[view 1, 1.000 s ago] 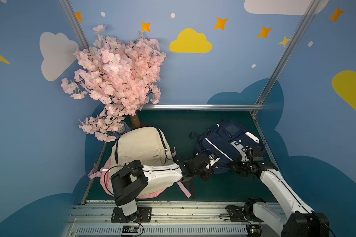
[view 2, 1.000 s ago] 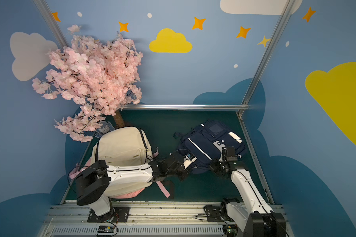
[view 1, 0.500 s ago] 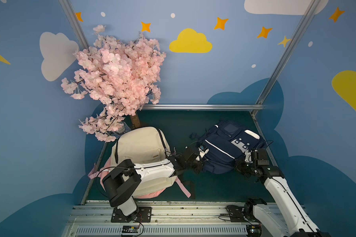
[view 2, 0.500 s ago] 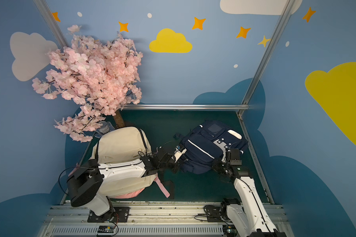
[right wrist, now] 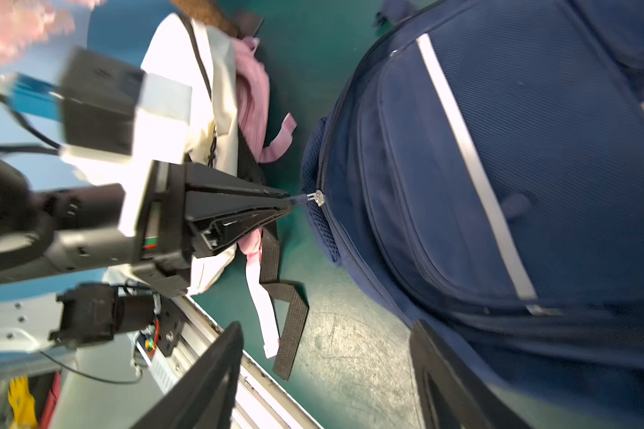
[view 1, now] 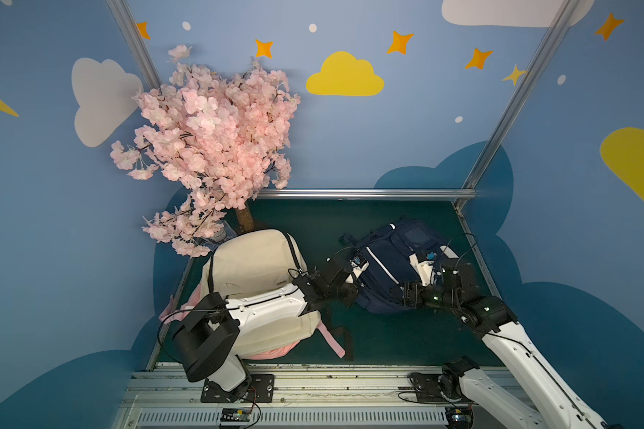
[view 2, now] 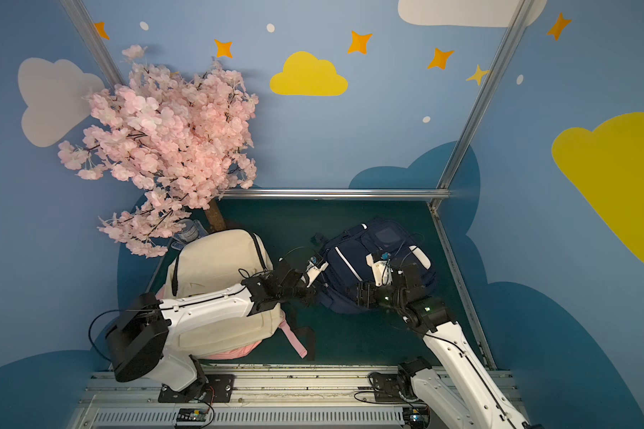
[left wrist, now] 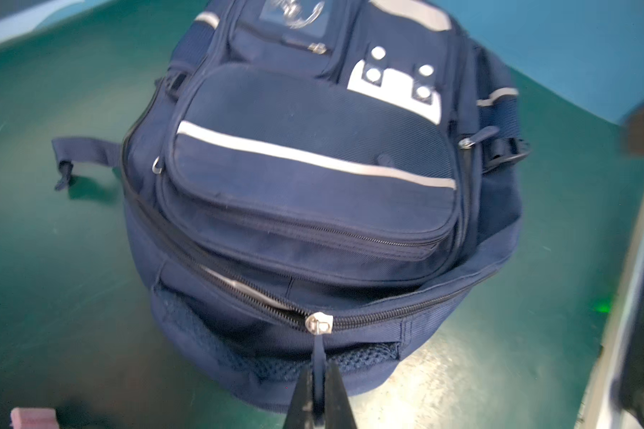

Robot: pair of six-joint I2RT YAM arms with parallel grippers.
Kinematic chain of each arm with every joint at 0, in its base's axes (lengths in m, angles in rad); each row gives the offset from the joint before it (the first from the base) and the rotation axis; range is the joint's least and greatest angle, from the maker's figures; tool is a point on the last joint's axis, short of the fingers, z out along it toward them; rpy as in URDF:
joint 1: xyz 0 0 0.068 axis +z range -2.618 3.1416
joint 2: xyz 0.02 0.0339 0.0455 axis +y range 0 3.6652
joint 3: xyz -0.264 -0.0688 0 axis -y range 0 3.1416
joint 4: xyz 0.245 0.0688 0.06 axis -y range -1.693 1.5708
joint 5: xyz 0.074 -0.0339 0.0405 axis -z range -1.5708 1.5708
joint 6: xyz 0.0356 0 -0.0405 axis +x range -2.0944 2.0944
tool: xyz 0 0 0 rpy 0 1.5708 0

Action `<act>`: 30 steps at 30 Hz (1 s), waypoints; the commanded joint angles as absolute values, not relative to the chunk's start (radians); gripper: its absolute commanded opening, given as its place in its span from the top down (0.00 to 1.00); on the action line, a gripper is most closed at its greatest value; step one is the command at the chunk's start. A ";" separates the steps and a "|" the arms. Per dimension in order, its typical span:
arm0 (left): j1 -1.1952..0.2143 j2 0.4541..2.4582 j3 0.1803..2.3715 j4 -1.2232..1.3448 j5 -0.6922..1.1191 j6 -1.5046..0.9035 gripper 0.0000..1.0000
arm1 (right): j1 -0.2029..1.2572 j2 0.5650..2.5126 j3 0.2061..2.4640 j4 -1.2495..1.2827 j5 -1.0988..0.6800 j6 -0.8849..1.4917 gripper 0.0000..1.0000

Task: Zip up the backpack
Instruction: Zip the zipper on the backpack.

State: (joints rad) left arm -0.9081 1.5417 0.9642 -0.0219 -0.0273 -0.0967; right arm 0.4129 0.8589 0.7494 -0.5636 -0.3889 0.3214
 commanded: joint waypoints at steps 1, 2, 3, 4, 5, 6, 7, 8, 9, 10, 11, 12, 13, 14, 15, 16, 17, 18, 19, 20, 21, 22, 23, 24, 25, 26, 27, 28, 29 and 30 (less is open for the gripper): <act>-0.923 1.483 0.956 0.000 0.019 -0.076 0.98 | 0.445 0.958 0.728 -0.431 -0.394 0.262 0.32; -0.929 1.478 0.956 0.000 0.017 -0.073 0.98 | 0.458 0.990 0.729 -0.404 -0.407 0.257 0.33; -0.931 1.473 0.957 -0.002 0.016 -0.073 0.98 | 0.469 1.014 0.727 -0.382 -0.410 0.255 0.33; -0.934 1.470 0.957 -0.004 0.015 -0.074 0.98 | 0.483 1.040 0.726 -0.358 -0.416 0.252 0.33; -0.934 1.467 0.957 -0.003 0.017 -0.076 0.98 | 0.495 1.064 0.725 -0.346 -0.425 0.247 0.34; -0.934 1.467 0.956 -0.002 0.017 -0.079 0.98 | 0.507 1.090 0.726 -0.338 -0.434 0.244 0.35; -0.934 1.466 0.956 -0.002 0.017 -0.082 0.98 | 0.521 1.115 0.728 -0.335 -0.436 0.250 0.37; -0.934 1.467 0.957 0.000 0.018 -0.083 0.98 | 0.536 1.136 0.733 -0.342 -0.442 0.261 0.39; -0.934 1.468 0.958 0.000 0.018 -0.083 0.98 | 0.550 1.151 0.734 -0.345 -0.452 0.265 0.42; -0.933 1.472 0.959 0.000 0.016 -0.084 0.98 | 0.568 1.164 0.733 -0.344 -0.459 0.270 0.45; -0.932 1.476 0.960 0.000 0.011 -0.084 0.98 | 0.585 1.172 0.724 -0.343 -0.457 0.274 0.47; -0.930 1.479 0.960 0.001 0.005 -0.083 0.98 | 0.596 1.177 0.716 -0.342 -0.449 0.277 0.50; -0.927 1.482 0.959 0.005 -0.001 -0.086 0.98 | 0.607 1.181 0.704 -0.344 -0.430 0.283 0.53; -0.924 1.483 0.956 0.009 -0.006 -0.091 0.98 | 0.610 1.185 0.694 -0.349 -0.414 0.290 0.57; -0.920 1.483 0.954 0.014 -0.008 -0.094 0.98 | 0.611 1.187 0.683 -0.350 -0.403 0.297 0.62; -0.915 1.483 0.950 0.020 -0.006 -0.096 0.98 | 0.611 1.187 0.677 -0.350 -0.392 0.305 0.67; -0.910 1.483 0.948 0.023 -0.003 -0.097 0.98 | 0.612 1.187 0.657 -0.347 -0.379 0.309 0.73; -0.906 1.483 0.948 0.024 0.000 -0.099 0.98 | 0.613 1.185 0.645 -0.349 -0.375 0.313 0.78; -0.900 1.485 0.947 0.026 0.002 -0.101 0.98 | 0.614 1.181 0.639 -0.348 -0.371 0.317 0.84; -0.893 1.485 0.947 0.029 0.003 -0.103 0.98 | 0.618 1.174 0.634 -0.349 -0.361 0.319 0.88; -0.887 1.485 0.948 0.031 0.007 -0.106 0.98 | 0.621 1.169 0.633 -0.352 -0.348 0.318 0.91; -0.882 1.485 0.948 0.035 0.009 -0.108 0.98 | 0.628 1.161 0.632 -0.361 -0.331 0.320 0.95; -0.876 1.488 0.949 0.037 0.008 -0.107 0.98 | 0.636 1.151 0.632 -0.369 -0.313 0.319 0.99; -0.869 1.491 0.954 0.037 0.008 -0.109 0.98 | 0.641 1.140 0.633 -0.375 -0.302 0.321 1.00; -0.859 1.497 0.958 0.034 0.008 -0.111 0.98 | 0.647 1.126 0.630 -0.379 -0.292 0.323 1.00; -0.848 1.507 0.966 0.029 0.006 -0.112 0.98 | 0.652 1.111 0.626 -0.385 -0.284 0.326 1.00; -0.838 1.517 0.973 0.024 0.002 -0.112 0.98 | 0.659 1.099 0.625 -0.388 -0.280 0.330 1.00; -0.826 1.528 0.979 0.022 -0.003 -0.114 0.98 | 0.665 1.086 0.620 -0.396 -0.273 0.334 1.00; -0.815 1.541 0.986 0.020 -0.018 -0.118 0.98 | 0.674 1.074 0.618 -0.405 -0.269 0.338 1.00; -0.804 1.554 0.994 0.017 -0.026 -0.118 0.98 | 0.680 1.065 0.615 -0.412 -0.264 0.343 1.00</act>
State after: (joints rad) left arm -0.8513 1.5269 0.9562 -0.0101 0.0471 -0.1104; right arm 0.6582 1.1004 0.6373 -0.3214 -0.2859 0.3206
